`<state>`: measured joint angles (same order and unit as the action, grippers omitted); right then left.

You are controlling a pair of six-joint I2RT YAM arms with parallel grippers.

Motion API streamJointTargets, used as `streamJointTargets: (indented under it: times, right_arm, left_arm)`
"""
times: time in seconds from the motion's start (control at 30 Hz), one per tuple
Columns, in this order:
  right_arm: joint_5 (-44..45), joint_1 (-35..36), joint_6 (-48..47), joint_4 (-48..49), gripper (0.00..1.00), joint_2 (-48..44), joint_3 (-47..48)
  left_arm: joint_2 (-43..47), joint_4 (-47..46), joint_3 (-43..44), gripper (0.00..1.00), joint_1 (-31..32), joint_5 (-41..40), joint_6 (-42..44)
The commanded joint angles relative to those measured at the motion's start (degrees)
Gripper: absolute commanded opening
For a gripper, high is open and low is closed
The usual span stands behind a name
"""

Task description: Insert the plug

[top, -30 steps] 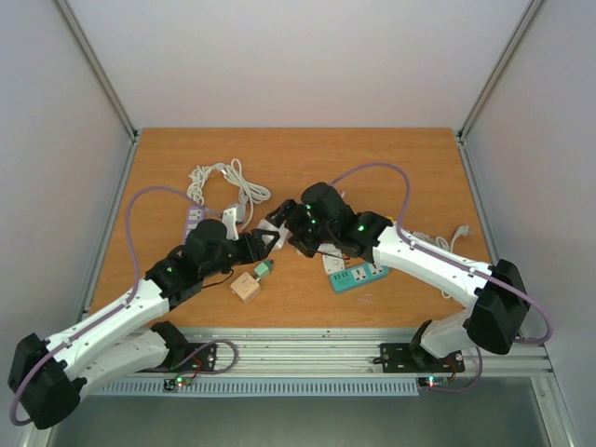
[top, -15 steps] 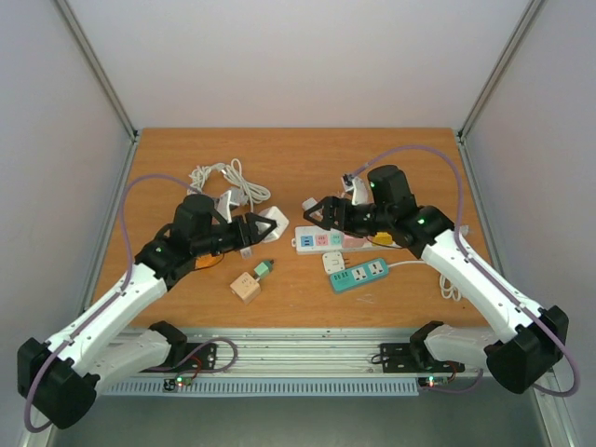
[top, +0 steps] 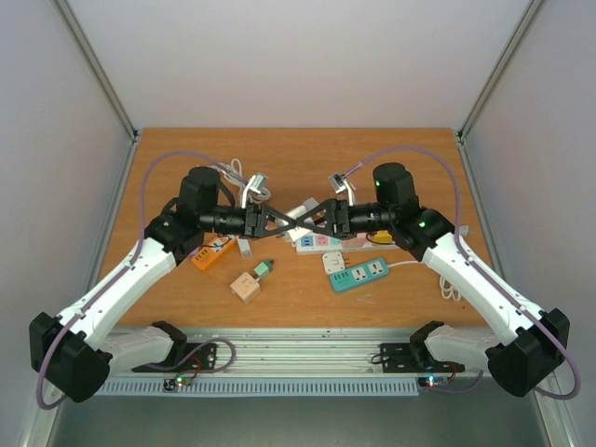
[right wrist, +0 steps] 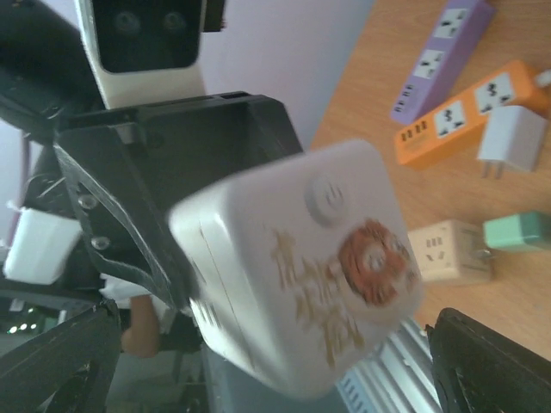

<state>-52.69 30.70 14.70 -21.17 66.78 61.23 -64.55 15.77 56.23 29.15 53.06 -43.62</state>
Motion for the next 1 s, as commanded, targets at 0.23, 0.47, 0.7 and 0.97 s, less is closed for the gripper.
streamJointTargets:
  times: [0.23,0.47,0.7,0.97]
  right_arm:
    - [-9.01,-0.19,14.5,21.76,0.84,-0.07,-4.86]
    - [-13.61,-0.13,30.28,46.27,0.66,1.98,-9.98]
    - [-16.3,-0.12,50.44,77.07,0.45,8.84,-14.04]
    - [-10.76,-0.16,29.14,46.72,0.27,6.11,-12.16]
  left_arm:
    - [-0.92,-8.08,4.6,0.43,-0.23,14.98,2.72]
    - [-0.21,-9.43,3.07,0.43,-0.23,16.17,2.0]
    - [-0.74,-7.11,3.34,0.45,-0.23,14.94,1.95]
    - [0.0,14.57,8.38,0.83,-0.34,0.84,13.44]
